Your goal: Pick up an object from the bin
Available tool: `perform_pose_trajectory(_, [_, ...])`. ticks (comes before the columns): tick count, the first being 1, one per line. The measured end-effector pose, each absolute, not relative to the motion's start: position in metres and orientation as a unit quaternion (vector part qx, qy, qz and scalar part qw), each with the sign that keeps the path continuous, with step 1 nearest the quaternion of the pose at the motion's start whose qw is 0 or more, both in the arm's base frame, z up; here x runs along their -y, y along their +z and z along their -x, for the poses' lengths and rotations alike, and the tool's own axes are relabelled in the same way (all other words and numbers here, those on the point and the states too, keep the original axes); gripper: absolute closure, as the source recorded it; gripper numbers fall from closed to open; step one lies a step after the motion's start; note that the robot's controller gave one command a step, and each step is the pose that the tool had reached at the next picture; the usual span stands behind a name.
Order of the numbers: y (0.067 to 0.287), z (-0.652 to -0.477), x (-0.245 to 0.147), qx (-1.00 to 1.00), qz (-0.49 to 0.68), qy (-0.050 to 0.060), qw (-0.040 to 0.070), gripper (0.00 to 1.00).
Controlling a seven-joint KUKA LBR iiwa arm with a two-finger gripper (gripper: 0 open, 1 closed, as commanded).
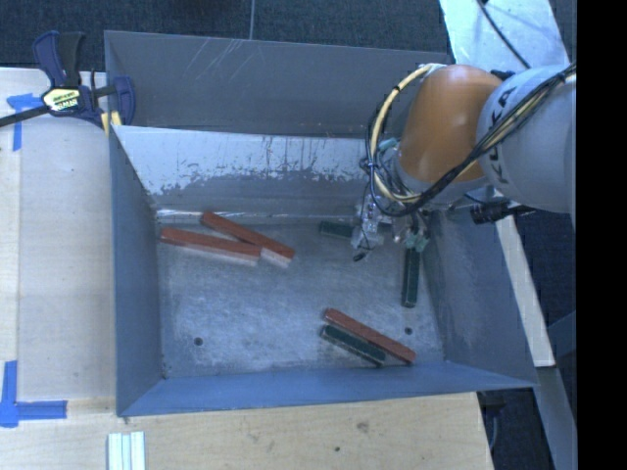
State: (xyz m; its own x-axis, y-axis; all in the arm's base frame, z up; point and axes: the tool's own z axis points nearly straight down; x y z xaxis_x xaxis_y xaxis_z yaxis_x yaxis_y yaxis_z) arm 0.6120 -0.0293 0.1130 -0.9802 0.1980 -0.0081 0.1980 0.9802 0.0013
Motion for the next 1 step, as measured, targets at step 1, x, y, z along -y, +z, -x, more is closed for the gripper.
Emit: perform_pose_trajectory(1, [0.1586,-0.6143,0.0299,-0.995,-0.099,0.0,0.005,1.0])
